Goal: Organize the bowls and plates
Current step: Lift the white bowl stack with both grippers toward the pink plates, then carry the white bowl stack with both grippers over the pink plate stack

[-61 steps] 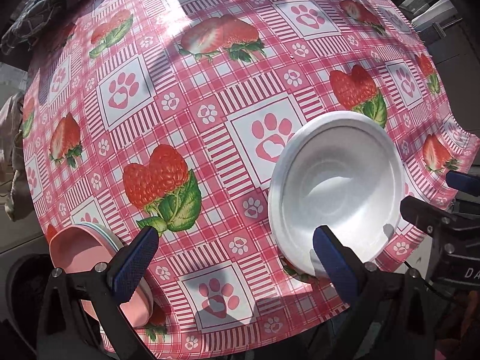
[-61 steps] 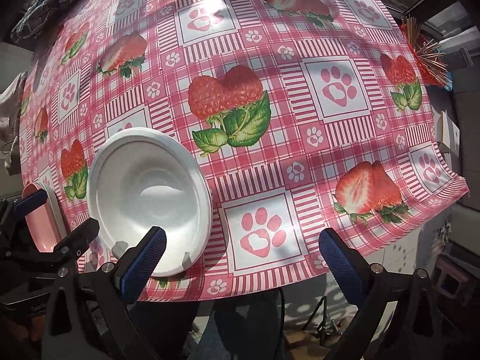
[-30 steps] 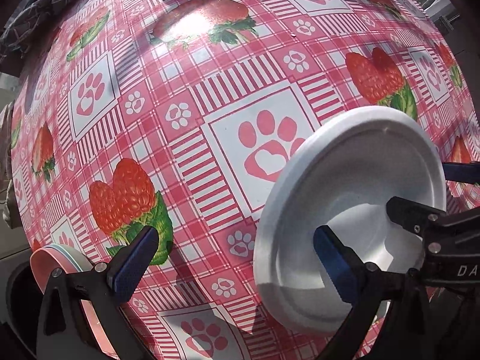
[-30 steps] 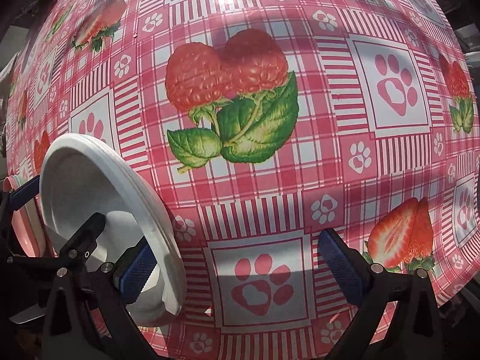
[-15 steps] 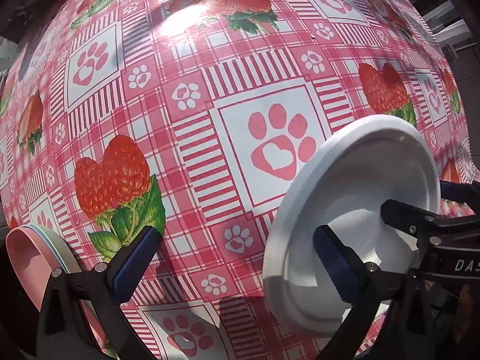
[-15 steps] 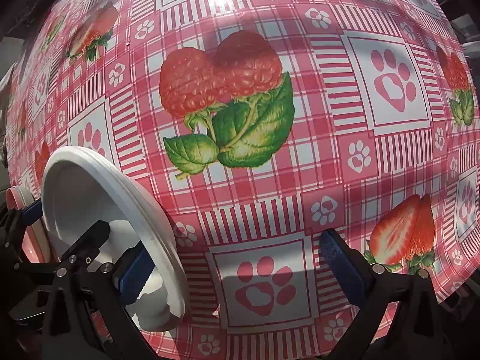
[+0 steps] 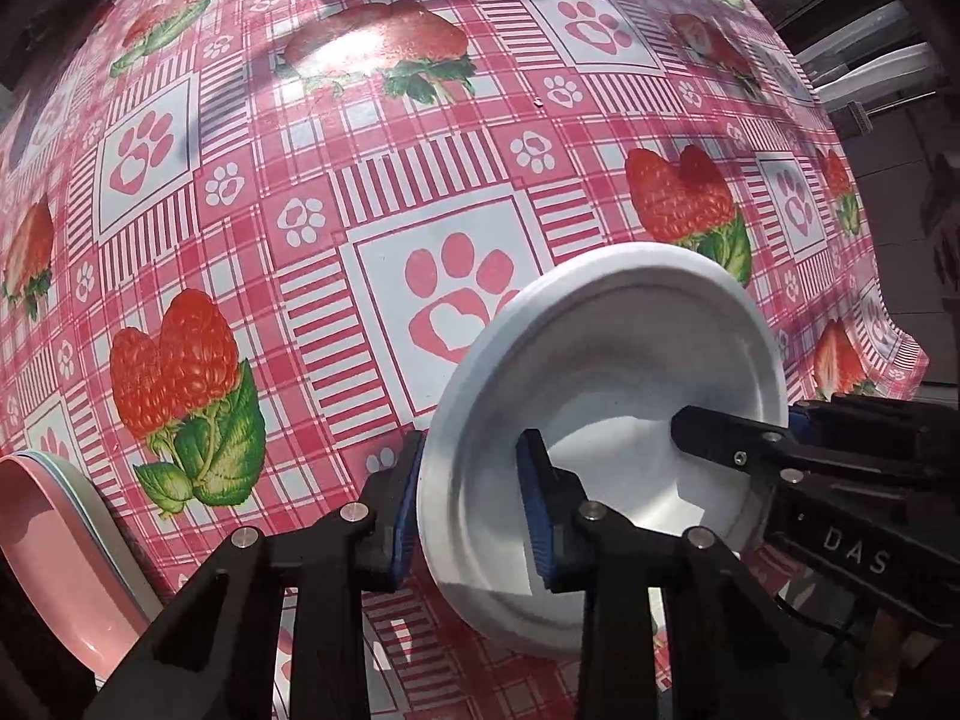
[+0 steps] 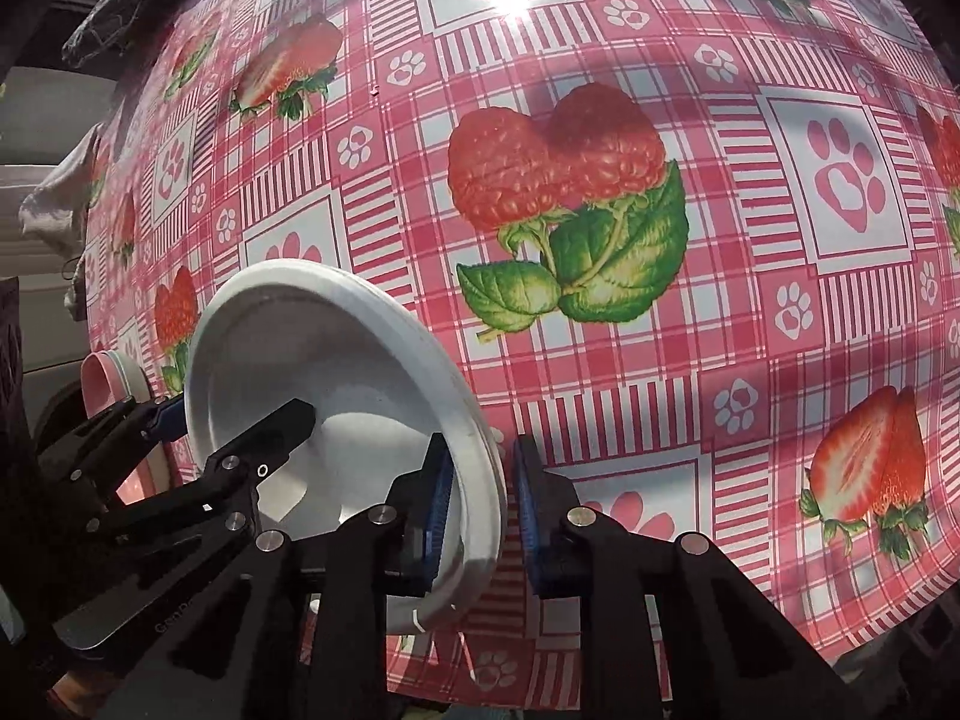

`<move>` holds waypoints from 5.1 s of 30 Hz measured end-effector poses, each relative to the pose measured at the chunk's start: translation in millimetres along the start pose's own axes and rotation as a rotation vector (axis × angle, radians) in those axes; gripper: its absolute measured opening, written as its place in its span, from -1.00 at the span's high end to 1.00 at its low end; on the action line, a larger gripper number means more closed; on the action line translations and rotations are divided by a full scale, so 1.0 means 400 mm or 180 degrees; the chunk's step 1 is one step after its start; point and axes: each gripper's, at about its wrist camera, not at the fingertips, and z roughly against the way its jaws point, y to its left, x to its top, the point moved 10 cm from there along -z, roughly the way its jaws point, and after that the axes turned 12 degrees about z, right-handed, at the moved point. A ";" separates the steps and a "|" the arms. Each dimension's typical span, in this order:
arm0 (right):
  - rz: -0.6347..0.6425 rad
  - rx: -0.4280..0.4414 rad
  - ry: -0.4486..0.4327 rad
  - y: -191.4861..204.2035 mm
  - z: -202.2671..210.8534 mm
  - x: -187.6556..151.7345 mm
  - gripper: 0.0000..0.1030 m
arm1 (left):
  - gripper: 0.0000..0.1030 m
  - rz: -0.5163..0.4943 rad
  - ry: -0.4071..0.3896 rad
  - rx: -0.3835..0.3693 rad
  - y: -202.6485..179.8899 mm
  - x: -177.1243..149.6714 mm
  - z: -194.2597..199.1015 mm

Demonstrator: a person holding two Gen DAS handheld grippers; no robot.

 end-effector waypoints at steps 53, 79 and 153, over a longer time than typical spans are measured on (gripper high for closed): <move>0.0653 -0.0296 0.0225 0.591 -0.186 0.004 0.59 | 0.33 0.0555 -0.0144 0.0050 0.517 -0.122 0.136; 0.0676 -0.0289 0.0251 0.561 -0.185 0.009 0.59 | 0.33 0.0470 -0.0174 0.0098 0.522 -0.122 0.148; 0.1333 -0.0225 0.0103 0.755 -0.011 0.068 0.57 | 0.33 0.1156 -0.0705 -0.0019 0.686 -0.123 0.391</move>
